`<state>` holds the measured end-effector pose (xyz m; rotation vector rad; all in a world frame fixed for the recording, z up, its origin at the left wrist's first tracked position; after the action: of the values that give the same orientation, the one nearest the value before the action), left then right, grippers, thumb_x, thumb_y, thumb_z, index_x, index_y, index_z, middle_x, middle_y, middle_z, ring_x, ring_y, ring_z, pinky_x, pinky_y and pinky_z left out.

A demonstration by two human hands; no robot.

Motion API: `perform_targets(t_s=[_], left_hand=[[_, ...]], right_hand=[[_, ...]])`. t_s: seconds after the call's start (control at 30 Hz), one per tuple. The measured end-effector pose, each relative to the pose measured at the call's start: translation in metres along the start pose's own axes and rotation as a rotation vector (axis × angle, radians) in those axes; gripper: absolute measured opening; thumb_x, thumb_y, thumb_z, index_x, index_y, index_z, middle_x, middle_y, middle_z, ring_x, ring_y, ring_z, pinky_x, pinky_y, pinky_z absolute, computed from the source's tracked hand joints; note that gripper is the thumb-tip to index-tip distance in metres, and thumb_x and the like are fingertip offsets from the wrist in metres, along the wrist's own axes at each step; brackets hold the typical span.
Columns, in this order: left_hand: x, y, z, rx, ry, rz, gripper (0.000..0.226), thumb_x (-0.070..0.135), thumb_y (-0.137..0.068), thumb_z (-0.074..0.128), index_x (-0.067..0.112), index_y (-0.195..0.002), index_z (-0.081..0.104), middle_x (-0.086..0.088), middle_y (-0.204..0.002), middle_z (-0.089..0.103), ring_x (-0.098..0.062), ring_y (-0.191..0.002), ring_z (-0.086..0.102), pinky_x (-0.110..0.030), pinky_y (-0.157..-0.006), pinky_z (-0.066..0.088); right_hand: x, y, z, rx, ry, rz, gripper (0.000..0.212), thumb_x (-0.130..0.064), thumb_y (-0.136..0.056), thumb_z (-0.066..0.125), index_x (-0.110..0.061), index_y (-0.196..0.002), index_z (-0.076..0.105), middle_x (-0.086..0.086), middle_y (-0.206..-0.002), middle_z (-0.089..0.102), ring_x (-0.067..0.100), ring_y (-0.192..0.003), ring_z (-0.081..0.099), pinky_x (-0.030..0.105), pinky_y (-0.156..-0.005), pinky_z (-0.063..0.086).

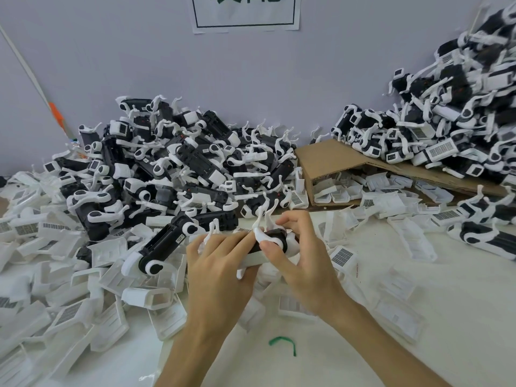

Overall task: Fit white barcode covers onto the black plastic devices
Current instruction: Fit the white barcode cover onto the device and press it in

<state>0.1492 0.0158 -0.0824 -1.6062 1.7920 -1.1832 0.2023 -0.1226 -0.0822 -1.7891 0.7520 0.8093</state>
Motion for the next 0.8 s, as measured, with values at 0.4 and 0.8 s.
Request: perform_targets(t_s=[0.4, 0.8], left_hand=[[-0.004, 0.001, -0.009, 0.172, -0.089, 0.028, 0.036, 0.012, -0.074, 0.076, 0.023, -0.108, 0.077, 0.009, -0.109, 0.074, -0.014, -0.100, 0.057, -0.044, -0.093, 0.036], [0.004, 0.002, -0.014, 0.249, -0.042, 0.084, 0.039, 0.009, -0.080, 0.074, 0.026, -0.115, 0.072, 0.009, -0.114, 0.072, -0.014, -0.103, 0.060, -0.033, -0.097, 0.029]], right_hand=[[-0.001, -0.001, 0.004, -0.118, -0.074, 0.134, 0.071, -0.062, -0.069, 0.073, -0.035, -0.132, 0.054, -0.019, -0.114, 0.068, 0.007, -0.108, 0.065, 0.032, -0.093, 0.054], [-0.015, 0.001, -0.005, 0.030, -0.029, -0.069, 0.053, -0.054, -0.071, 0.075, -0.020, -0.111, 0.064, -0.015, -0.095, 0.070, 0.011, -0.091, 0.067, 0.018, -0.074, 0.051]])
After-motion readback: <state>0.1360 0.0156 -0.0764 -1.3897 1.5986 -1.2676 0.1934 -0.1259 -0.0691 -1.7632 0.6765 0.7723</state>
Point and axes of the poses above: each hand's wrist, its own y-axis away from the middle knuckle, its own z-axis out of the palm, x = y × z, the point moved 5 cm from there along -y, towards the middle knuckle
